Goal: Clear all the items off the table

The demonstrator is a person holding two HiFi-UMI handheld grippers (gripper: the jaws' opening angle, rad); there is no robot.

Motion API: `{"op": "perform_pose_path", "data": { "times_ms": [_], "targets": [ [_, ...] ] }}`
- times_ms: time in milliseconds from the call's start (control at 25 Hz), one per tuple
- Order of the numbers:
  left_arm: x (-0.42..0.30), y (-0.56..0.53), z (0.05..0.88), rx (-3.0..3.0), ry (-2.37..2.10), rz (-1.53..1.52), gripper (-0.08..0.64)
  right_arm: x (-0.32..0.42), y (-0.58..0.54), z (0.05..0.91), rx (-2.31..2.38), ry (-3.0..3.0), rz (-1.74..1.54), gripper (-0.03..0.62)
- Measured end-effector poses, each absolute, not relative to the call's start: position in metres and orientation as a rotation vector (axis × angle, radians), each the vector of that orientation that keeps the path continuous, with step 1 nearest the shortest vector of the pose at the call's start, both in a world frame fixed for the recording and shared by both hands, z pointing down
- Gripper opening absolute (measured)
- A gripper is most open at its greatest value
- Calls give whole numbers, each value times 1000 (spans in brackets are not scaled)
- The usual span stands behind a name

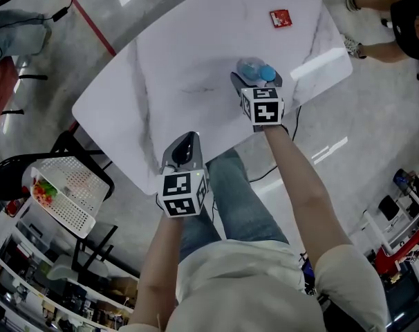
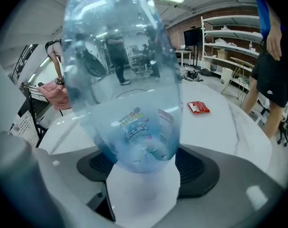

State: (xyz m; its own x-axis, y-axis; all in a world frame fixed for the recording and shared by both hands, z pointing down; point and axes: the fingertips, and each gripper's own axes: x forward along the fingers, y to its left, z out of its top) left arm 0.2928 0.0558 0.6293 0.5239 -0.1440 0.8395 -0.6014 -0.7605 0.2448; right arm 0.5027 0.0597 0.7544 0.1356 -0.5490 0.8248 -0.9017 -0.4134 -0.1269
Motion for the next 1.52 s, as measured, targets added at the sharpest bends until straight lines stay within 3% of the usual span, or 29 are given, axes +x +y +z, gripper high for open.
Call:
{"op": "perform_pose_path", "data": {
  "times_ms": [200, 320, 760, 1520],
  "targets": [
    [289, 57, 634, 2240, -613, 1179, 9, 509, 50, 756, 2041, -1394, 1148, 391],
    [288, 56, 635, 2238, -617, 1178, 9, 513, 48, 755, 2057, -1375, 1103, 342],
    [289, 53, 625, 2256, -623, 1157, 9, 514, 50, 742, 2069, -1360, 1067, 336],
    [268, 51, 549, 2314, -693, 1061, 9, 482, 72, 646, 2067, -1372, 1001, 334]
  ]
}}
